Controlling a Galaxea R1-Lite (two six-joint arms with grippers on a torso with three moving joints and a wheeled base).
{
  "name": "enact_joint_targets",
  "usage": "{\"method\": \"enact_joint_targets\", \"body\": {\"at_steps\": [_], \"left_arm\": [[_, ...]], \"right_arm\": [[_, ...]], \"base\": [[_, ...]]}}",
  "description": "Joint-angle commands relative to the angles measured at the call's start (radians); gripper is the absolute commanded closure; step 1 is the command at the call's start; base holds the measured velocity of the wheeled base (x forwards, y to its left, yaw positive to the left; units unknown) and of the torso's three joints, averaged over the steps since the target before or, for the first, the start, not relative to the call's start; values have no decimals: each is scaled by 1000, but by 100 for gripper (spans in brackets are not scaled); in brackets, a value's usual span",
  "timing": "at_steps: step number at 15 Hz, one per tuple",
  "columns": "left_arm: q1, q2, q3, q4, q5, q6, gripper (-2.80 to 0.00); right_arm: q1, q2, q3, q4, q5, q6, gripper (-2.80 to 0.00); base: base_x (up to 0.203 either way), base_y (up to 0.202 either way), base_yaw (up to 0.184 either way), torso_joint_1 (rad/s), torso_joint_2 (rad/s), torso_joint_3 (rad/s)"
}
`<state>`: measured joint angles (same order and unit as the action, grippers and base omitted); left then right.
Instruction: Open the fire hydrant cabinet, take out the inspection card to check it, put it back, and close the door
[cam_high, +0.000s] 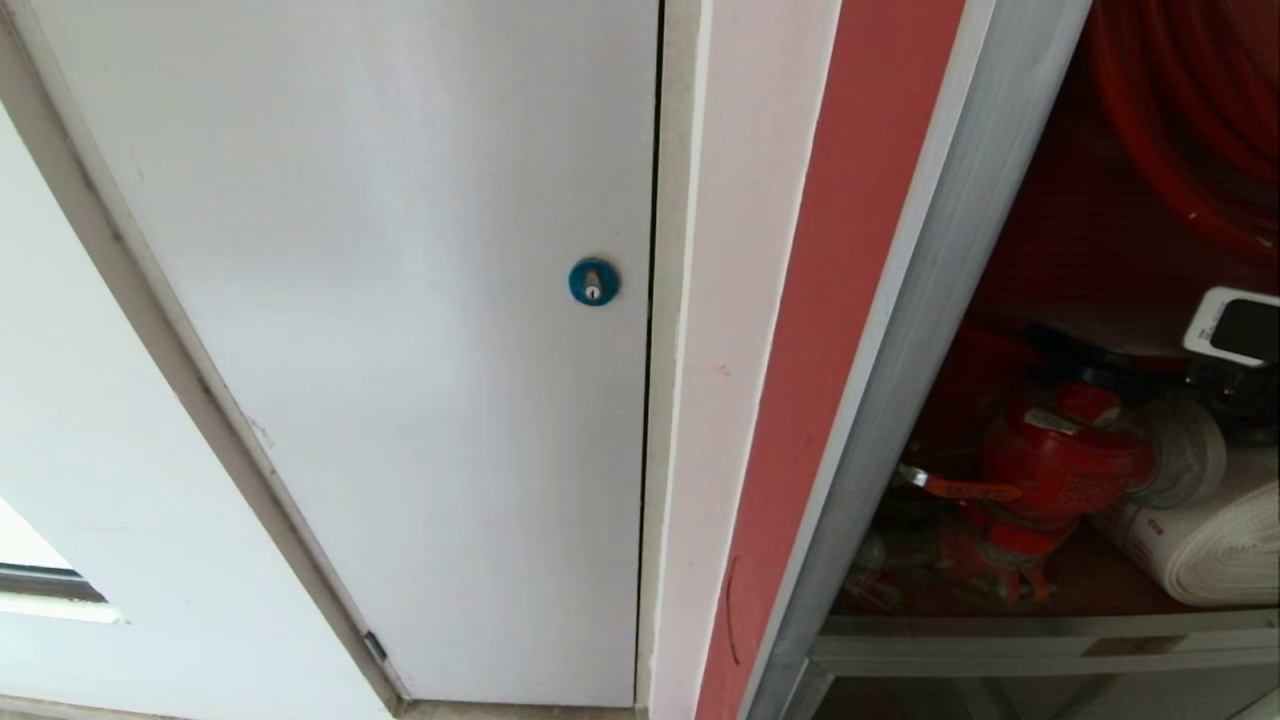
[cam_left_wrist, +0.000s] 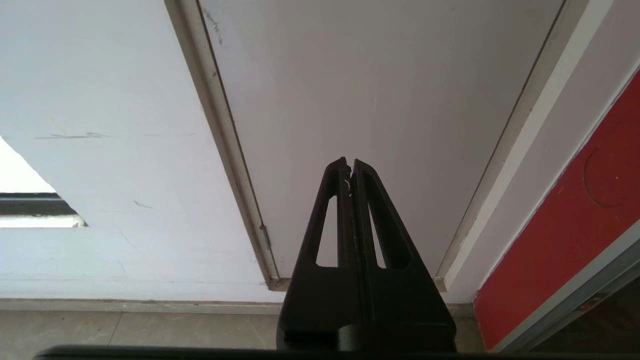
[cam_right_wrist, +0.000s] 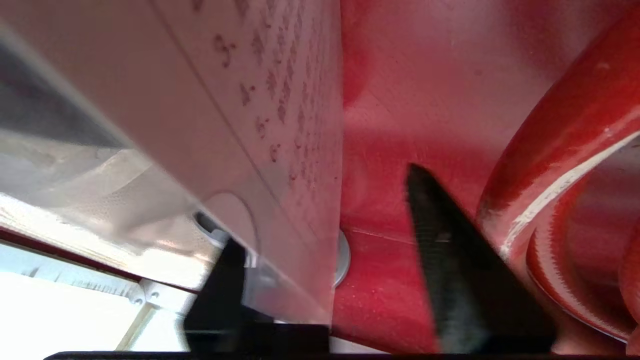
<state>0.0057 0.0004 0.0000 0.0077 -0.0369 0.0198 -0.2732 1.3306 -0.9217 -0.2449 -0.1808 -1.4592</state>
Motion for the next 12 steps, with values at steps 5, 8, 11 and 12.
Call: {"method": "enact_joint_targets", "body": {"at_steps": [5,8,11,12], "left_arm": [[0,1,0,0,0,0,0],[0,1,0,0,0,0,0],[0,1,0,0,0,0,0],[0,0,0,0,0,0,0]], "right_arm": [[2,-51,36,-1,8,-27,-280],[2,-73,63,-1,11,-29,-280],[2,-108,91,1,22,-37,-280],[2,-124,99,3,25,-48,-280]], "base": [[0,0,0,0,0,0],[0,0,0,0,0,0],[0,0,0,0,0,0],[0,0,0,0,0,0]]}}
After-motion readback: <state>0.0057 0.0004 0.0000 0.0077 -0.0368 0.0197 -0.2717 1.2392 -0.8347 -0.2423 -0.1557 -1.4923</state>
